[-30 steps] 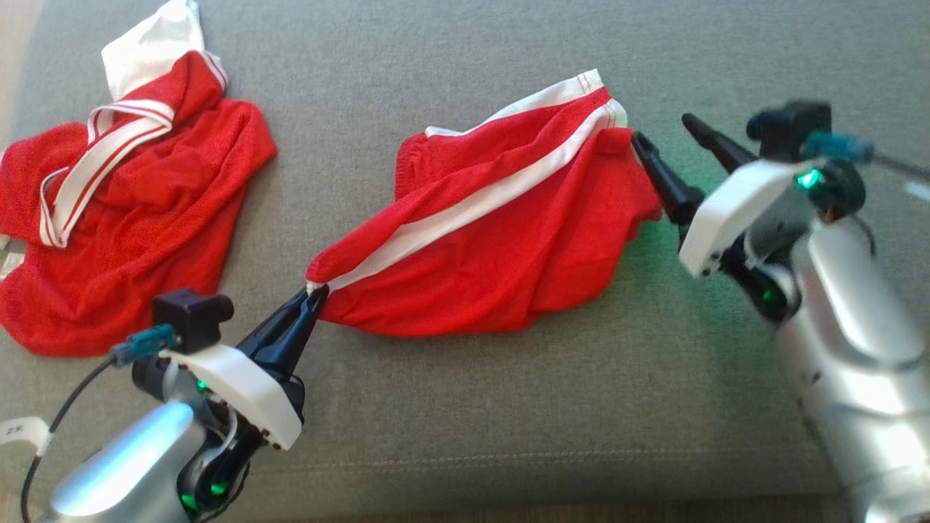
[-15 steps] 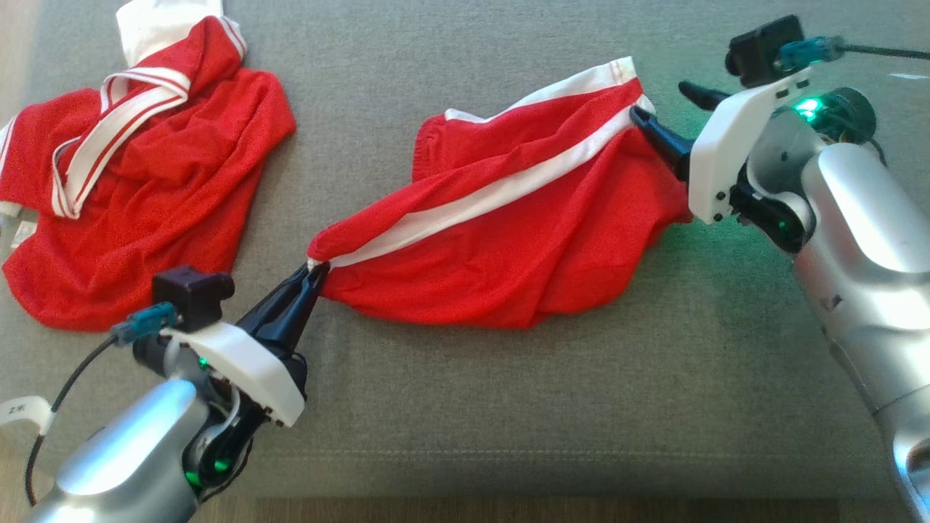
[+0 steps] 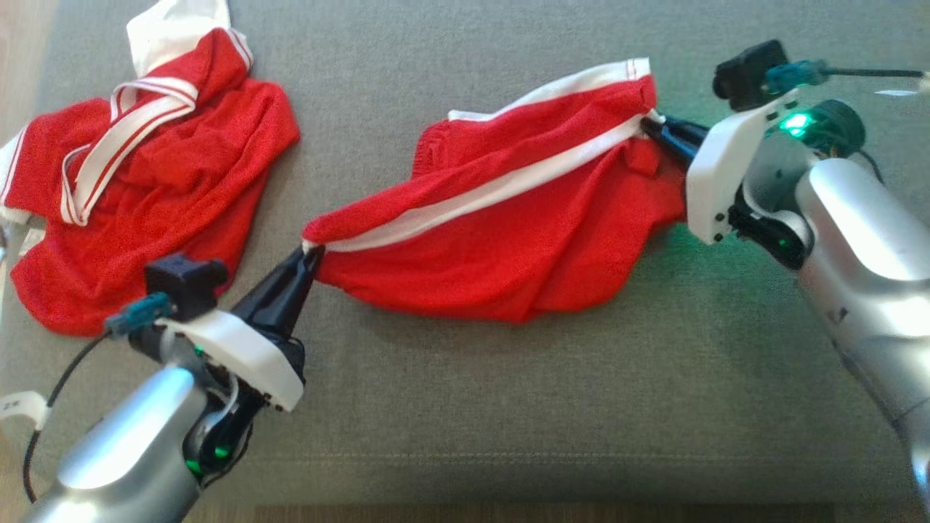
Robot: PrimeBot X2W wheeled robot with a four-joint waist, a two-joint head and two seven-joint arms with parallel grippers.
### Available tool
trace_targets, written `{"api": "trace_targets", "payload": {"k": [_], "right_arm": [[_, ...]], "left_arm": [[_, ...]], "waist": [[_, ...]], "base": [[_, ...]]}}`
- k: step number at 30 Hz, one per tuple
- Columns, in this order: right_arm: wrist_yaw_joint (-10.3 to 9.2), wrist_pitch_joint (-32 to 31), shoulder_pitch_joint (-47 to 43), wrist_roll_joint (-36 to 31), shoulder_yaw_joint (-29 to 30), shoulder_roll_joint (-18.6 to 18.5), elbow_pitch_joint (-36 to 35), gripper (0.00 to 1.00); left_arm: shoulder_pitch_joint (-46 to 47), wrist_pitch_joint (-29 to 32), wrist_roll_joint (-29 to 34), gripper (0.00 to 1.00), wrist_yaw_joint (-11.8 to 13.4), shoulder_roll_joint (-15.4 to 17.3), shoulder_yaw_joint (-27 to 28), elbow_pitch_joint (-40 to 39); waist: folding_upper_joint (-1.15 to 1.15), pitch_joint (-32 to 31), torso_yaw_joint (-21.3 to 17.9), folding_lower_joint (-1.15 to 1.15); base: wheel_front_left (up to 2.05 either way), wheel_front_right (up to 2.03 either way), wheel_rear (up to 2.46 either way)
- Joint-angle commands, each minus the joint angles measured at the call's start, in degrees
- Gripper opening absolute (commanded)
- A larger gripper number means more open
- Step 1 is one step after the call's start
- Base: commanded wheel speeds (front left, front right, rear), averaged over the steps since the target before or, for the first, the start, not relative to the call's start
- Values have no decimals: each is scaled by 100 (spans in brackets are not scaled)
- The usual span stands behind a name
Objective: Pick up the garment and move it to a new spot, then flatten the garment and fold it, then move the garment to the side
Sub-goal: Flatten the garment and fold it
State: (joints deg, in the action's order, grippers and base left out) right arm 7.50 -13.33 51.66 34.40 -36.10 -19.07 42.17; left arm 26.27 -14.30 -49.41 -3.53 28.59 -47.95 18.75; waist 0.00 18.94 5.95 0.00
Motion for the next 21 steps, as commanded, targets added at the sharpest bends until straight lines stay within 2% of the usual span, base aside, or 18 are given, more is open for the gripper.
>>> {"api": "trace_targets", "payload": {"k": [1,4,8,13,16,18,21], "right_arm": [[-1,165,27,74,-17,-77,-231,0],[-1,445,-110,239,103,-242,-460,0],[-1,446,-325,531,357,-499,-800,0],[-1,-85,-862,887,796,-989,-1478,0],[-1,-472,-1436,851,1050,-1096,-1845,0],[-1,-546,-1871,770,1280,-1018,-2064,100],[-1,-428,-2555,566,1749,-789,-2378,100]], "left_arm": [[85,-70,76,0,-13,161,371,-169],[-64,-70,249,0,-34,142,786,-411],[-186,-70,275,0,-128,71,1206,-820],[-307,164,87,0,-258,191,1092,-1219],[-425,354,83,0,-243,297,976,-1311],[-519,364,126,0,-181,304,921,-1285],[-646,293,199,0,-107,274,869,-1195]], "waist": [[0,-98,-66,0],[0,-308,-216,0],[0,-525,-362,0],[0,-647,-558,0],[0,-638,-639,0],[0,-612,-667,0],[0,-572,-691,0]], "base": [[0,0,0],[0,0,0],[0,0,0],[0,0,0],[0,0,0],[0,0,0],[0,0,0]]}}
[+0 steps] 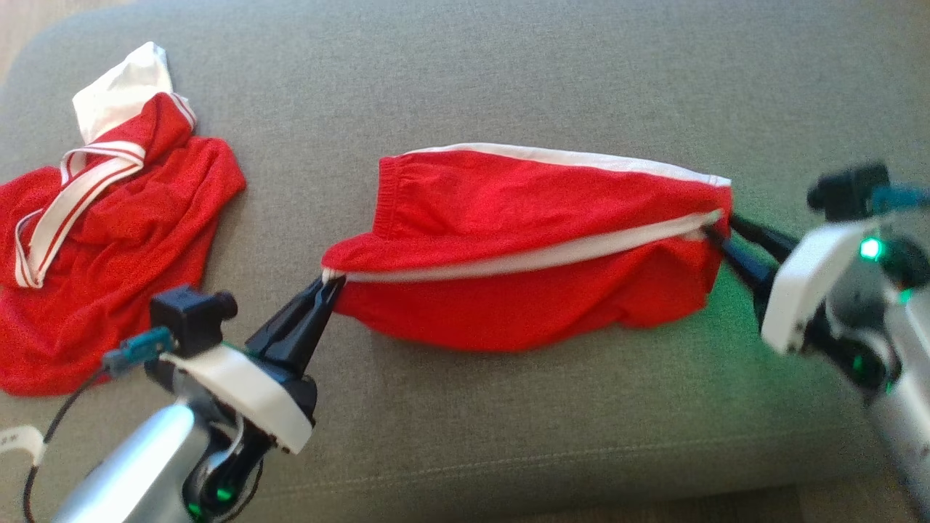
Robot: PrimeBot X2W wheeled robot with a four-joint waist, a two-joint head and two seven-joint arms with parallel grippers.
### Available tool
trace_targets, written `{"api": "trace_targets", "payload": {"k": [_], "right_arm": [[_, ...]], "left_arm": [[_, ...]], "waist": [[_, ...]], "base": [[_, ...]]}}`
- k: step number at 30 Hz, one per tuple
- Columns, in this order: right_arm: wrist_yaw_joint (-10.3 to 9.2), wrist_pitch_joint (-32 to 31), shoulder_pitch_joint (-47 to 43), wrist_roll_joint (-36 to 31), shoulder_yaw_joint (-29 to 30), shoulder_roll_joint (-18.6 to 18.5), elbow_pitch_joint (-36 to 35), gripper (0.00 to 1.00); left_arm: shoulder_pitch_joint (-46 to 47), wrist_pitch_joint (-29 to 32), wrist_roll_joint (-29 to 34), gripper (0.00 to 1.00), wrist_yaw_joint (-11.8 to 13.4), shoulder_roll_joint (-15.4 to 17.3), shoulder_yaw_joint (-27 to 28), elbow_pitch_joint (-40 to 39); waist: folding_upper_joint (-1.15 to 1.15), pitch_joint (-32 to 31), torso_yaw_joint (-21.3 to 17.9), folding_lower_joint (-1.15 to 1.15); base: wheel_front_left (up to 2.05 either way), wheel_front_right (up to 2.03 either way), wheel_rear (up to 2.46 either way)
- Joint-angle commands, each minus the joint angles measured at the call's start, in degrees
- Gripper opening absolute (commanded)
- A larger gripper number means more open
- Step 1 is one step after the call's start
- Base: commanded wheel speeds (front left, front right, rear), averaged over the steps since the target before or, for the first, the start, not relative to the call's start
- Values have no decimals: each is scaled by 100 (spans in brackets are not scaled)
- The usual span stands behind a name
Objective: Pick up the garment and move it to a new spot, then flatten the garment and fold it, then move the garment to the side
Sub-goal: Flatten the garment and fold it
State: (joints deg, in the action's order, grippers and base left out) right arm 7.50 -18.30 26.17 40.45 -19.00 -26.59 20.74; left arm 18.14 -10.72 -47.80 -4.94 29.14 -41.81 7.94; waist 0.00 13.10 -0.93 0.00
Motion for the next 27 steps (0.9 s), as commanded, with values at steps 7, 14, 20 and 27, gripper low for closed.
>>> {"api": "trace_targets", "payload": {"k": [7,14,20,27], "right_arm": [[-1,681,-1474,-915,1017,543,-1638,100],[-1,955,-1584,-1498,1387,1129,-2049,100],[-1,889,-976,-1878,1388,1251,-1440,100],[-1,673,-369,-1854,1094,994,-647,100]], "left_arm": [[-53,-278,164,0,119,160,296,107],[-106,-351,197,0,103,105,367,204],[-16,-373,256,0,49,32,342,311],[162,-383,300,0,-25,-59,282,430]], "waist": [[0,94,-7,0],[0,218,-16,0],[0,336,74,0],[0,425,242,0]], "base": [[0,0,0],[0,0,0],[0,0,0],[0,0,0]]}}
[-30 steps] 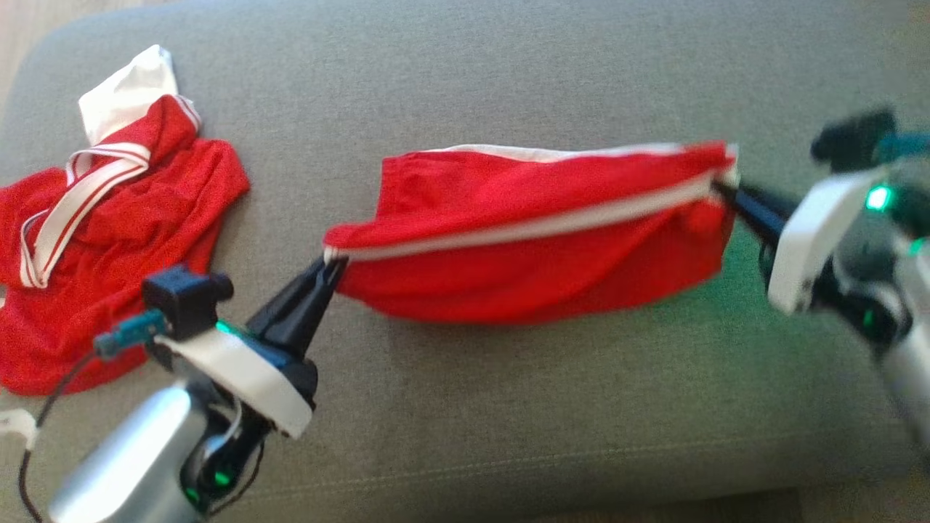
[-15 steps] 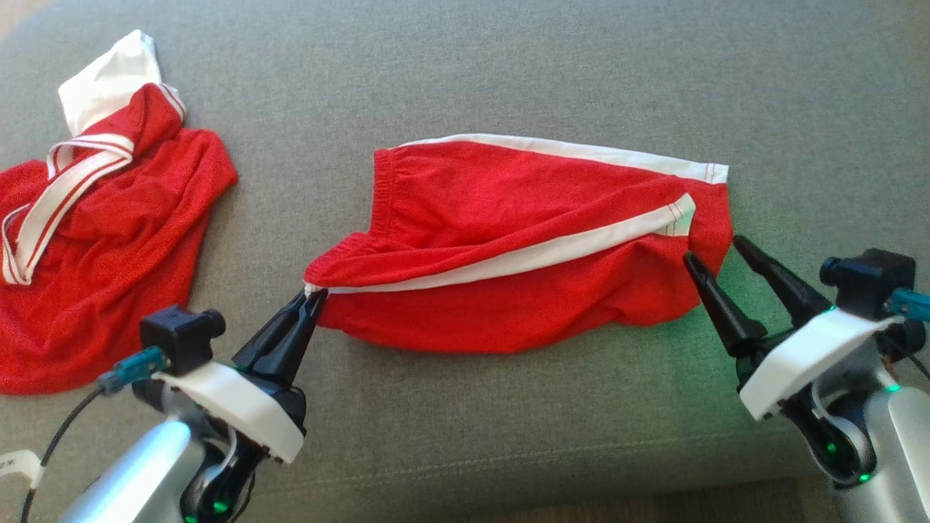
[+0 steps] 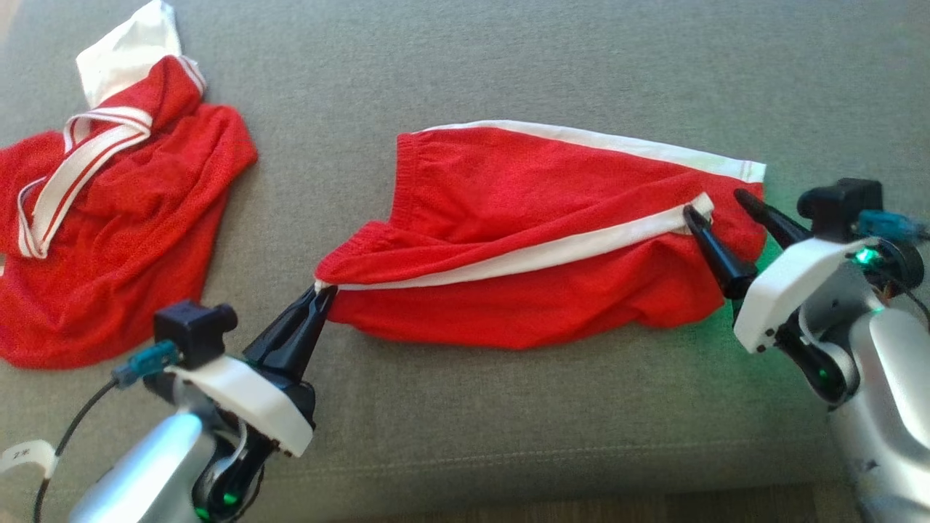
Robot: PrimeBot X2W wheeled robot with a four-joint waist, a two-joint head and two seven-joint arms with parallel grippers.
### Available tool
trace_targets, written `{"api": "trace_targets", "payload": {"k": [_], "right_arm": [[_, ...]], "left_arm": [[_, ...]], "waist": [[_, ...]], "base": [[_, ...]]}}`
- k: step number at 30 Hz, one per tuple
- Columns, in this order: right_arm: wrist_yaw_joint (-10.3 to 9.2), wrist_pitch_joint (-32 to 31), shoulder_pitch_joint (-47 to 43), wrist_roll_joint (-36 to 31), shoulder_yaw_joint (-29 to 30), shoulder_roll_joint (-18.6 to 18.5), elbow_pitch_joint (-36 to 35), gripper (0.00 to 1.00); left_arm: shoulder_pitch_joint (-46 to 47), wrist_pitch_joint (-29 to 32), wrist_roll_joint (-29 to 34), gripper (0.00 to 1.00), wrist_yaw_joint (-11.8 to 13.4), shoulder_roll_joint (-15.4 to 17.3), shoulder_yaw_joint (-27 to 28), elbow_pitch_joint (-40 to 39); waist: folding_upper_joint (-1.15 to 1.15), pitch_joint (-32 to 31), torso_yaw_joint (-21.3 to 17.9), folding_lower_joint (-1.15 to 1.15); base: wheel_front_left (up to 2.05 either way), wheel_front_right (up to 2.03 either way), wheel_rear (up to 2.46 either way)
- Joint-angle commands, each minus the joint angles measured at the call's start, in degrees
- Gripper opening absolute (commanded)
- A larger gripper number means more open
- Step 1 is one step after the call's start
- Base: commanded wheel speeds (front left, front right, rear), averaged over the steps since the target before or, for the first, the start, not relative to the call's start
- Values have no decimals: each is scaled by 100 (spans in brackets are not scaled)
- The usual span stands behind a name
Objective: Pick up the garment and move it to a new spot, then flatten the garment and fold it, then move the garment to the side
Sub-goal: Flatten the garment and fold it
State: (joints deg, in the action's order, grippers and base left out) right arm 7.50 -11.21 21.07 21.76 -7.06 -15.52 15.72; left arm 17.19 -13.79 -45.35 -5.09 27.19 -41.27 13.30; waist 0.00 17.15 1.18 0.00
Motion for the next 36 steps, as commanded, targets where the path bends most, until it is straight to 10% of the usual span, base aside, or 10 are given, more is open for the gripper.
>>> {"api": "trace_targets", "payload": {"k": [1,4,7,24,36], "right_arm": [[-1,-63,201,31,-163,-149,-44,100],[-1,-91,344,123,-362,-241,155,100],[-1,-46,415,199,-491,-314,236,0],[-1,-163,344,903,272,-586,-1024,0],[-1,19,2835,-271,711,-11,-699,0]], "left_arm": [[279,-77,57,0,-20,124,222,-88],[340,-82,63,0,-49,86,206,-39],[376,-90,62,0,-72,46,210,13],[743,66,-399,0,-201,55,611,-672],[4172,1744,-690,0,-236,18,444,-225]], "waist": [[0,27,49,0],[0,46,107,0],[0,40,146,0],[0,-434,-138,0],[0,103,-821,0]], "base": [[0,0,0],[0,0,0],[0,0,0],[0,0,0],[0,0,0]]}}
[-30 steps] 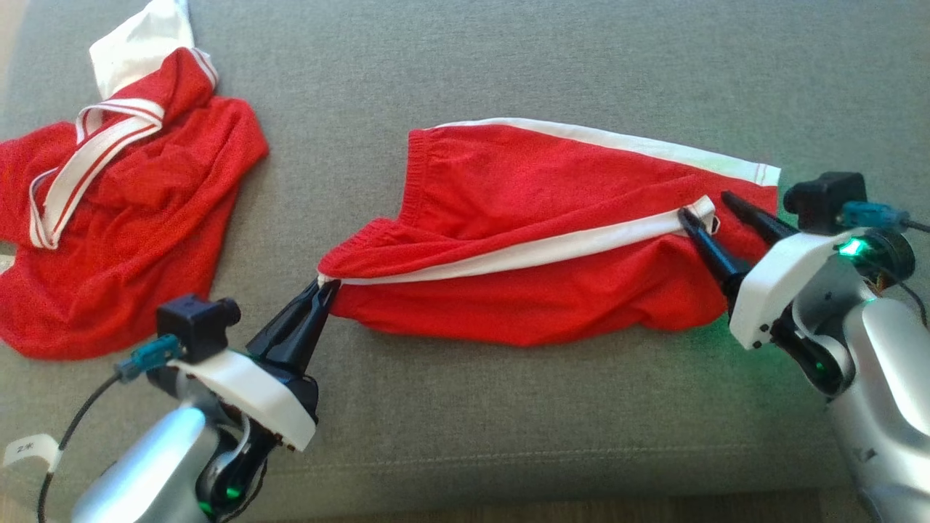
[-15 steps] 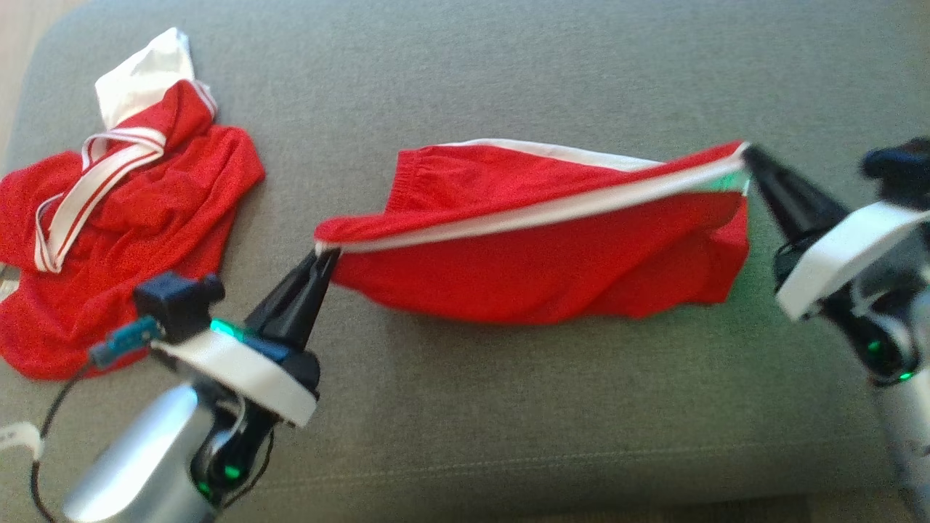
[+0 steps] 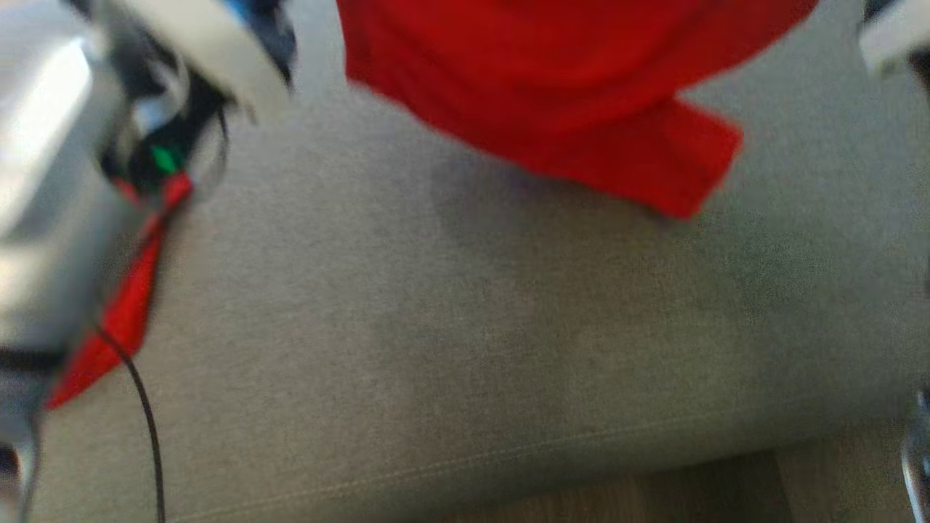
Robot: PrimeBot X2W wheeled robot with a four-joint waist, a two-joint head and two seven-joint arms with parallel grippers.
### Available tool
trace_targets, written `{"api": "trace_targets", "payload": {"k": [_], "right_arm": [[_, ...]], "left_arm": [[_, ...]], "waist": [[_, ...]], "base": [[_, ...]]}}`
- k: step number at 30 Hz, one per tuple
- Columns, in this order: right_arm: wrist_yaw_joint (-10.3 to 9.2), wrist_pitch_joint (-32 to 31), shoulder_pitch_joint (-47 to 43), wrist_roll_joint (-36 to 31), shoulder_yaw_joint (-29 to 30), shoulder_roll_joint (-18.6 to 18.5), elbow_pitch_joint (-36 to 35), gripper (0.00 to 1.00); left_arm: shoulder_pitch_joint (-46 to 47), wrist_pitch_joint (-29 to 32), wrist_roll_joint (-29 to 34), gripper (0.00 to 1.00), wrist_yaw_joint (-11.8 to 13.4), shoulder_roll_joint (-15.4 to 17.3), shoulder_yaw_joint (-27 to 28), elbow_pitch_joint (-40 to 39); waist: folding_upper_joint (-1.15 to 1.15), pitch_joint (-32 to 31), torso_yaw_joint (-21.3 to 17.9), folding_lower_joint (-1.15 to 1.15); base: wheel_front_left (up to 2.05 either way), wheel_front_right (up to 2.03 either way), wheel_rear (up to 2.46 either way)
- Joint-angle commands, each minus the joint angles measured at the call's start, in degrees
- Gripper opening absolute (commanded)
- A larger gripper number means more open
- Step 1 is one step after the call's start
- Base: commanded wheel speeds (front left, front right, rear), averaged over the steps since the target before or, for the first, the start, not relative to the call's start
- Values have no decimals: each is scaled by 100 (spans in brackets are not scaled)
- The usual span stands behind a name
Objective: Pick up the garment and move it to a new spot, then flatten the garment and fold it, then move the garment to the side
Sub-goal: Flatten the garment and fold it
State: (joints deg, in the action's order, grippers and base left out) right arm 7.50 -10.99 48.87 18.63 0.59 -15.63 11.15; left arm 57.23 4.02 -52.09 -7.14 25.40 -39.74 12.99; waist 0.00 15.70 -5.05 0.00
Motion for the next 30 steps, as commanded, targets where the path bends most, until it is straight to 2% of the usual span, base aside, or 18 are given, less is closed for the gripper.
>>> {"api": "trace_targets", "payload": {"k": [1,3,6,9,10,13,16,19,22,25,30], "right_arm": [[-1,72,364,-82,-81,83,-101,0],[-1,280,981,-364,-132,209,232,0],[-1,703,1834,-680,-67,417,833,0],[-1,1211,2555,-1030,94,519,1414,0],[-1,1562,2946,-1287,234,523,1717,0],[-1,2058,3384,-1631,494,550,1959,0],[-1,2291,3492,-1816,626,617,2066,0],[-1,2366,3231,-1878,628,696,1975,0],[-1,2303,2547,-1878,558,778,1703,0],[-1,2060,1514,-1807,549,846,1144,0],[-1,1189,-766,-1457,409,991,-189,0]], "left_arm": [[534,14,22,0,-33,194,264,-50],[1237,12,178,0,-33,169,202,299],[2156,-306,529,0,-34,98,112,898],[2922,-876,927,0,-34,23,-57,1496],[3301,-1344,1183,0,-34,-5,-185,1826],[3708,-1780,1428,0,-34,-39,-357,2132],[3718,-1891,1514,0,-34,-6,-468,2032],[3244,-1898,1594,0,-35,156,-308,1385],[2291,-1899,1629,0,-35,382,-195,700],[1049,-1900,1715,0,-35,589,-30,80],[-1080,-1900,2026,0,-35,620,372,-535]], "waist": [[0,410,-274,0],[0,723,-418,0],[0,1092,-620,0],[0,1343,-762,0],[0,1444,-801,0],[0,1580,-797,0],[0,1659,-749,0],[0,1709,-691,0],[0,1641,-624,0],[0,1494,-533,0],[0,1162,-394,0]], "base": [[0,0,0],[0,0,0],[0,0,0],[0,0,0],[0,0,0],[0,0,0],[0,0,0],[0,0,0],[0,0,0],[0,0,0],[0,0,0]]}}
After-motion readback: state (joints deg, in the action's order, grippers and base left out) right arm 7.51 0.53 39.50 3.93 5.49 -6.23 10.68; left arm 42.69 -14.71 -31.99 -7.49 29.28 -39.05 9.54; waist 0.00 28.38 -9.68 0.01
